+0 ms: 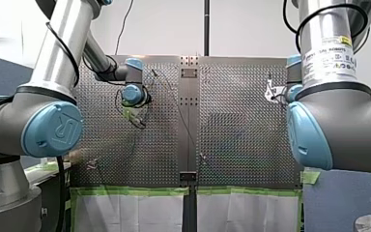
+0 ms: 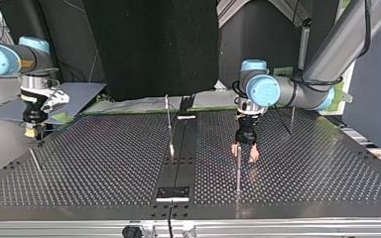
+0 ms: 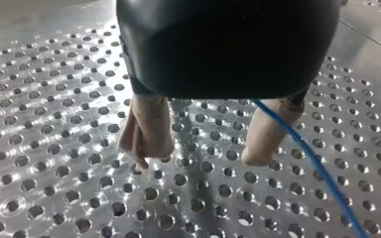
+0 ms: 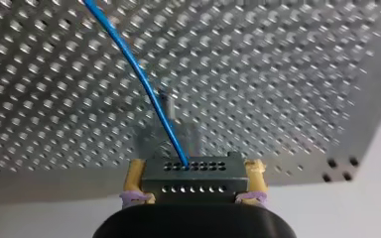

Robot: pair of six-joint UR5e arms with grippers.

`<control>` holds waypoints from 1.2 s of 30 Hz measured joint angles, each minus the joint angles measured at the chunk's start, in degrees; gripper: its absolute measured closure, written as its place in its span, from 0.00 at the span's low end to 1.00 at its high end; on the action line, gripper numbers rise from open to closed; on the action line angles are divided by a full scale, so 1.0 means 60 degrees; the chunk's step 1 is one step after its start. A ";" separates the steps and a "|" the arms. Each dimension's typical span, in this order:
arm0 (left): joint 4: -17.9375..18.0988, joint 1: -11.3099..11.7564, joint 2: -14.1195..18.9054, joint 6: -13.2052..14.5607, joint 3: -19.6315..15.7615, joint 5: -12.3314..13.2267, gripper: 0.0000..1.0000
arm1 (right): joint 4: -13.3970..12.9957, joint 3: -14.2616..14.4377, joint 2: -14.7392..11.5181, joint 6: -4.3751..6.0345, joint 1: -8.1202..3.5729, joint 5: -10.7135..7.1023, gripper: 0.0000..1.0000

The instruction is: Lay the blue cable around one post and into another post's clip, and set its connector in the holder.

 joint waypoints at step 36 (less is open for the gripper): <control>-0.0106 0.0065 0.0004 -0.0002 0.0003 0.0046 0.00 | 0.1461 -0.1176 0.0630 -0.0364 -0.0700 -0.1309 1.00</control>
